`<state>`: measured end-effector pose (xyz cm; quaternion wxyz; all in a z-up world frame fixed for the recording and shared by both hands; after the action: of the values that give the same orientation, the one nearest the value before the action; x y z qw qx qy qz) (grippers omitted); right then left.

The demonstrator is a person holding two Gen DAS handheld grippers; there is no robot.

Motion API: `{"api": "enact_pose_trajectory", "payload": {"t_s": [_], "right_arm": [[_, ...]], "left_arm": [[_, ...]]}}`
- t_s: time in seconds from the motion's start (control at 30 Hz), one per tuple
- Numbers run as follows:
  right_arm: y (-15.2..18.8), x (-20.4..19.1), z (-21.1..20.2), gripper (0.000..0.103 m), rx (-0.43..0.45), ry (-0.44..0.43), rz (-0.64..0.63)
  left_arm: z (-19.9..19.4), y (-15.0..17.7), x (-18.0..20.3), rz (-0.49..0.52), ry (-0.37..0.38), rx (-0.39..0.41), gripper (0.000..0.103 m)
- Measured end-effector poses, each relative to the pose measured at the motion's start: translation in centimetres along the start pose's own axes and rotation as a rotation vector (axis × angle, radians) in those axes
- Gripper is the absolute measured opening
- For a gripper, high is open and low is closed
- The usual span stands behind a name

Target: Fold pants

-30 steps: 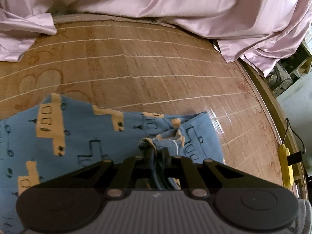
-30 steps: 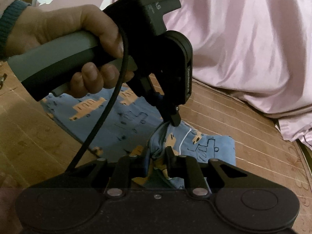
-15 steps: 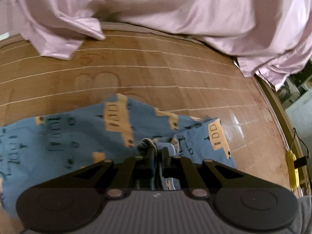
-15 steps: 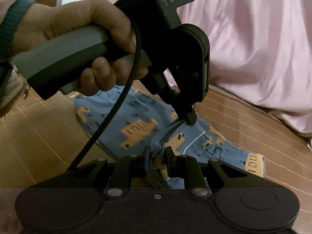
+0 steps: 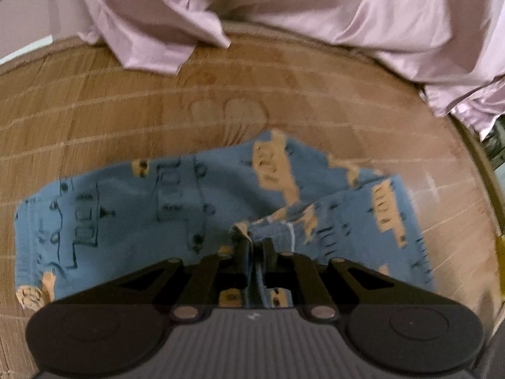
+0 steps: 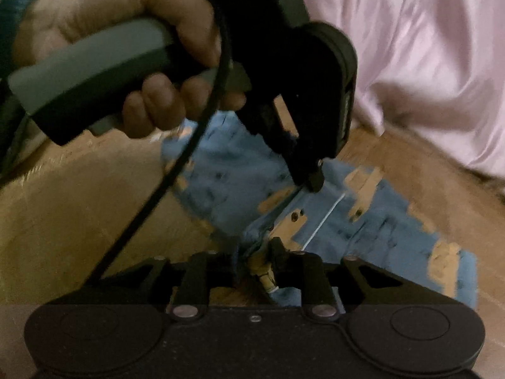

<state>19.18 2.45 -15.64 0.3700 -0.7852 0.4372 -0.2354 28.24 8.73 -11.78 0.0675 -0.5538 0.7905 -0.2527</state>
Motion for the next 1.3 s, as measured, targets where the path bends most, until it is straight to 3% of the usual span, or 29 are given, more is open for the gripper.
{"api": "enact_pose_trajectory", "payload": {"t_s": [0.07, 0.13, 0.2, 0.23, 0.27, 0.33, 0.4, 0.47, 0.53, 0.6, 0.7, 0.77, 0.83, 0.87, 0.9, 0.97, 1.07, 1.23, 1.3], "right_arm": [[0.3, 0.4, -0.3, 0.041, 0.003, -0.014, 0.006], [0.4, 1.6, -1.6, 0.062, 0.015, -0.022, 0.01], [0.8, 3.7, -3.9, 0.084, 0.043, -0.03, 0.021], [0.9, 5.5, -5.2, 0.089, 0.065, -0.011, 0.02], [1.2, 6.9, -6.4, 0.096, 0.079, 0.019, 0.015], [1.8, 11.1, -7.8, 0.097, 0.087, 0.109, 0.016], [2.9, 15.2, -7.7, 0.093, 0.043, 0.171, 0.057], [4.1, 18.2, -7.0, 0.085, 0.001, 0.178, 0.133], [4.7, 20.5, -5.8, 0.075, -0.025, 0.158, 0.256], [4.8, 22.1, -4.7, 0.054, -0.028, 0.144, 0.374], [4.6, 22.6, -3.6, 0.037, -0.037, 0.112, 0.478], [4.7, 22.3, -3.0, 0.035, -0.05, 0.109, 0.483], [4.6, 21.8, -2.7, 0.025, -0.052, 0.1, 0.471], [4.6, 21.8, -2.7, 0.013, -0.051, 0.095, 0.479], [4.5, 21.8, -2.9, 0.007, -0.053, 0.099, 0.478], [4.4, 22.1, -3.6, 0.004, -0.061, 0.114, 0.457], [4.3, 22.7, -4.4, 0.003, -0.072, 0.15, 0.402], [5.5, 26.6, -6.1, 0.003, -0.114, 0.249, 0.333], [6.3, 28.1, -5.8, 0.01, -0.146, 0.287, 0.305]], "left_arm": [[0.2, 0.4, -0.2, 0.013, -0.023, 0.0, 0.021], [-0.6, 0.4, -0.3, 0.033, -0.056, 0.042, 0.043], [-1.5, 0.6, 0.0, 0.06, -0.08, 0.08, 0.058], [-2.1, 0.8, 0.1, 0.069, -0.088, 0.106, 0.064], [-2.7, 1.2, 0.4, 0.083, -0.09, 0.141, 0.065], [-3.3, 1.9, 1.3, 0.122, -0.096, 0.172, 0.067], [-3.2, 2.9, 2.3, 0.172, -0.124, 0.196, 0.067], [-2.5, 3.5, 3.4, 0.224, -0.158, 0.206, 0.066], [-1.6, 3.7, 4.0, 0.273, -0.211, 0.19, 0.054], [-0.7, 3.6, 4.0, 0.29, -0.255, 0.172, 0.049], [-0.3, 3.7, 3.6, 0.229, -0.227, 0.176, 0.049], [-0.2, 3.8, 3.4, 0.216, -0.218, 0.186, 0.049], [-0.1, 4.0, 3.3, 0.211, -0.217, 0.2, 0.05], [0.0, 4.1, 3.2, 0.193, -0.207, 0.204, 0.049], [0.1, 4.2, 3.0, 0.159, -0.178, 0.202, 0.05], [0.2, 4.3, 2.8, 0.11, -0.163, 0.22, 0.05], [0.4, 4.4, 3.9, 0.135, -0.162, 0.225, 0.05], [1.5, 4.5, 8.3, 0.093, -0.038, 0.236, 0.056], [1.9, 4.5, 10.1, 0.113, -0.004, 0.247, 0.057]]}}
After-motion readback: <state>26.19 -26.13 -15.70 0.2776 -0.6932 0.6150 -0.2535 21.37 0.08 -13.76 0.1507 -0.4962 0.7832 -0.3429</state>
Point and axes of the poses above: each gripper's, at about its wrist camera, not at the fingertips, and z roughly the way its jaws point, x to its right, y to its underside, the point moved 10 cm from there along z, roughly the way its jaws point, and after that the axes turned 7 degrees about z, right-handed, at the moved point
